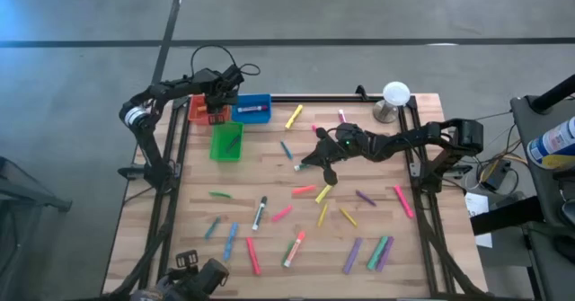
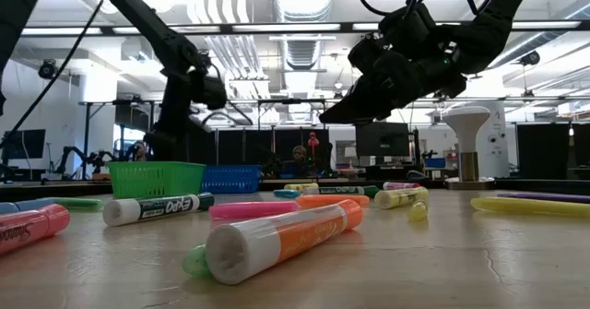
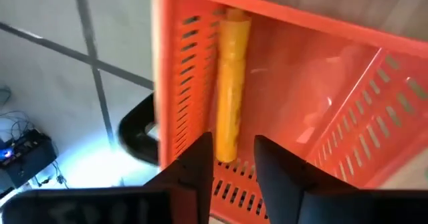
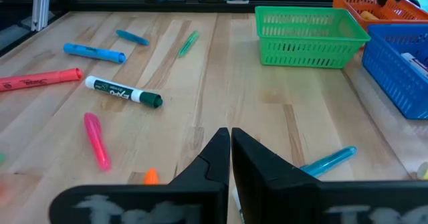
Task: Pick & Place Markers
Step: Put the pink marker into the blue bin
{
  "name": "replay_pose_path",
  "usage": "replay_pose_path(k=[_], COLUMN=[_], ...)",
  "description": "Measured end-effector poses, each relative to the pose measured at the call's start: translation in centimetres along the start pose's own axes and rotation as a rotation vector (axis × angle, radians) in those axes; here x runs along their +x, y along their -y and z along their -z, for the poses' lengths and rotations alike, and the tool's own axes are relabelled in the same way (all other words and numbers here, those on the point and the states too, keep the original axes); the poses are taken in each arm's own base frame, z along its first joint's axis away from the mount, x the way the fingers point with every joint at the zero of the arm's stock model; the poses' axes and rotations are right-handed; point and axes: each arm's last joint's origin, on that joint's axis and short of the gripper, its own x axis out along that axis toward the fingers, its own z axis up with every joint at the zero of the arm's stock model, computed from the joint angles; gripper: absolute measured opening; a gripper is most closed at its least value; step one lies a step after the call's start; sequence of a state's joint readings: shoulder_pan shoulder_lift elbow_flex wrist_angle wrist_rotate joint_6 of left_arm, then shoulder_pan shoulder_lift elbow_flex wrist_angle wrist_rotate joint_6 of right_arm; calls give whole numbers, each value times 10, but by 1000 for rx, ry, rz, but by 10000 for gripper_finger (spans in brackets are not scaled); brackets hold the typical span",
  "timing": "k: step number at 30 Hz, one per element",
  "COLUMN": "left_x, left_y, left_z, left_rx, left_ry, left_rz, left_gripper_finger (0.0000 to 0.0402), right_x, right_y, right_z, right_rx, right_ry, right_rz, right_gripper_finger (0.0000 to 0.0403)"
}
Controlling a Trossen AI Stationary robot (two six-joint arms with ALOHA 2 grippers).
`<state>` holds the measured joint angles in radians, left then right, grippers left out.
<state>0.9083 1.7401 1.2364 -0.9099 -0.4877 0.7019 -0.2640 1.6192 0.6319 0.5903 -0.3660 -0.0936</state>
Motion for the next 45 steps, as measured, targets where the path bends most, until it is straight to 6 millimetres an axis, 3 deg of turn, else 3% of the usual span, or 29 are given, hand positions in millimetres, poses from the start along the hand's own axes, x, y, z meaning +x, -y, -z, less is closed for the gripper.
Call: replay_pose_path(k=[4, 8, 13, 17, 23, 30, 36, 45], left_x=[-23, -58, -98, -111, -94, -49, -34, -37], left_y=[-1, -2, 13, 41, 90, 127, 140, 138], left_z=[7, 15, 20, 25, 36, 55, 64, 63], left_rx=[-112, -282, -481, -530, -589, -635, -620, -577], left_ry=[81, 285, 749, 1143, 1550, 1720, 1738, 1755], left_rz=[-16, -4, 35, 115, 195, 225, 232, 174], left_gripper_finger=[75, 44, 12, 1, 2, 1, 0, 0], right_x=[0, 0, 0, -1, -2, -8, -10, -11], right_y=[0, 0, 1, 1, 1, 4, 8, 13], right_z=[-1, -4, -8, -13, -16, -23, -21, -5], right_rx=[1, -7, -23, 4, 90, 168, 247, 402], right_ry=[7, 39, 83, 124, 148, 181, 165, 42], right_rz=[3, 6, 9, 10, 7, 143, 309, 520], right_gripper_finger=[13, 13, 13, 13, 13, 13, 13, 14])
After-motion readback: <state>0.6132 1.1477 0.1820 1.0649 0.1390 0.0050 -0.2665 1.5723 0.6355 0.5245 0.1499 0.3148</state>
